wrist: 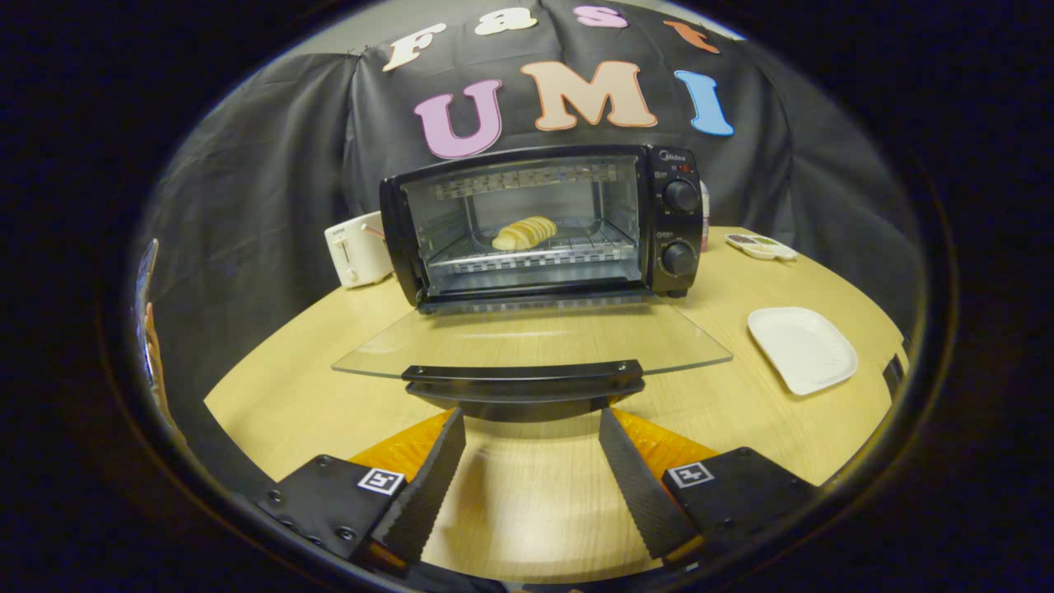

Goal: Open the toaster oven, put the food inside, and close the toaster oven door.

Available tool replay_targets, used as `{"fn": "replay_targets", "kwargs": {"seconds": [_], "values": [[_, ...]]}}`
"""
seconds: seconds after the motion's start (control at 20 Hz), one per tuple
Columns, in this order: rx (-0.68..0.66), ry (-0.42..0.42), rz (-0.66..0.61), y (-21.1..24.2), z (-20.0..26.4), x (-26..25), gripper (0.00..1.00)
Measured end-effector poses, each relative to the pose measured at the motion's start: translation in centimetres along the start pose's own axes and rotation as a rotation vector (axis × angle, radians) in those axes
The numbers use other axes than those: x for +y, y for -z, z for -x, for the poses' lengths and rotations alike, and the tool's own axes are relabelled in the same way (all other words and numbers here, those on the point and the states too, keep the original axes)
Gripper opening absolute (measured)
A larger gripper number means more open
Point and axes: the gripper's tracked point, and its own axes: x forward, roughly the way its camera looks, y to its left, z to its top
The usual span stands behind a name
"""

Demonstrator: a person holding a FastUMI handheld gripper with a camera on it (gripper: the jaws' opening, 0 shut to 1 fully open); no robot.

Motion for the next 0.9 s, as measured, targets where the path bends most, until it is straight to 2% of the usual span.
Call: {"fn": "replay_targets", "kwargs": {"seconds": [0.5,0.65,0.9], "values": [[-0.117,-0.067,-0.033,-6.8,-0.2,1.5,1.0],[-0.125,-0.027,0.013,-8.3,-1.9,0.9,0.99],[-0.162,-0.038,-0.005,-11.5,-3.9,1.5,0.99]]}}
